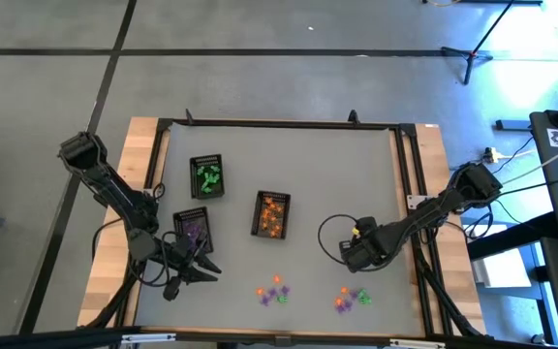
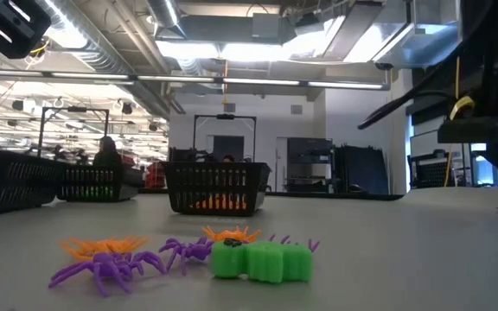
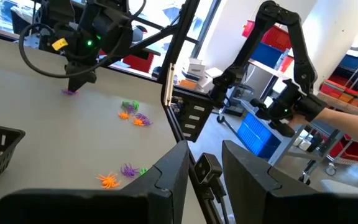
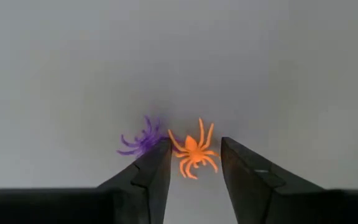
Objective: Sort Halloween decoration
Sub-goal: Put the orange spider toy into the bottom right black basket
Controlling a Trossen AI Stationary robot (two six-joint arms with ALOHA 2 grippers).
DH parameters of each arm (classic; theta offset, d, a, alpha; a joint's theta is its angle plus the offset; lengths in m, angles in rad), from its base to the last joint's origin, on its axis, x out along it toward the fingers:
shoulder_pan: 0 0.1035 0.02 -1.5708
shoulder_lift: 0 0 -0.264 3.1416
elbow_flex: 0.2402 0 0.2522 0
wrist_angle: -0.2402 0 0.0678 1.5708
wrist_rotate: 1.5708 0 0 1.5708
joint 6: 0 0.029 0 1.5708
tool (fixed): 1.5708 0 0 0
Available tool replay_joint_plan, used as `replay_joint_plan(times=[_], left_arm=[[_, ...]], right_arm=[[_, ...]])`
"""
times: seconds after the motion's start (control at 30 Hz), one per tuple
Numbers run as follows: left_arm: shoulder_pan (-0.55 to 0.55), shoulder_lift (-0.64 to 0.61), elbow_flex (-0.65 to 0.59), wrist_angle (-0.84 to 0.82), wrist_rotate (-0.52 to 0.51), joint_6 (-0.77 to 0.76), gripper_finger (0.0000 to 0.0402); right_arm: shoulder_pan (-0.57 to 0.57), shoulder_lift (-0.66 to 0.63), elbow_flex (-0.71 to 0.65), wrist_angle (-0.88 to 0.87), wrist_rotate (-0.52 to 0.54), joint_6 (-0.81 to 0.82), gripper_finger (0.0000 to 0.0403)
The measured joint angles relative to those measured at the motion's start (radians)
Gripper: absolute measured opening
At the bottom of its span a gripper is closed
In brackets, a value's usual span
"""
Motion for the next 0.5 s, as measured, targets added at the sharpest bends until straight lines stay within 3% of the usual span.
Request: replay_joint_plan(times=[0.17,0.5], left_arm=[[0.000,0.000,0.000,0.000,0.000,0.000,0.0090],[0.000,0.000,0.000,-0.001,0.000,0.000,0.0090]], right_arm=[[0.000,0.000,0.000,0.000,-0.010,-0.004,0.0123],[0.000,-0.007,0.004,-0.009,-0.032,-0.034,0.0012]])
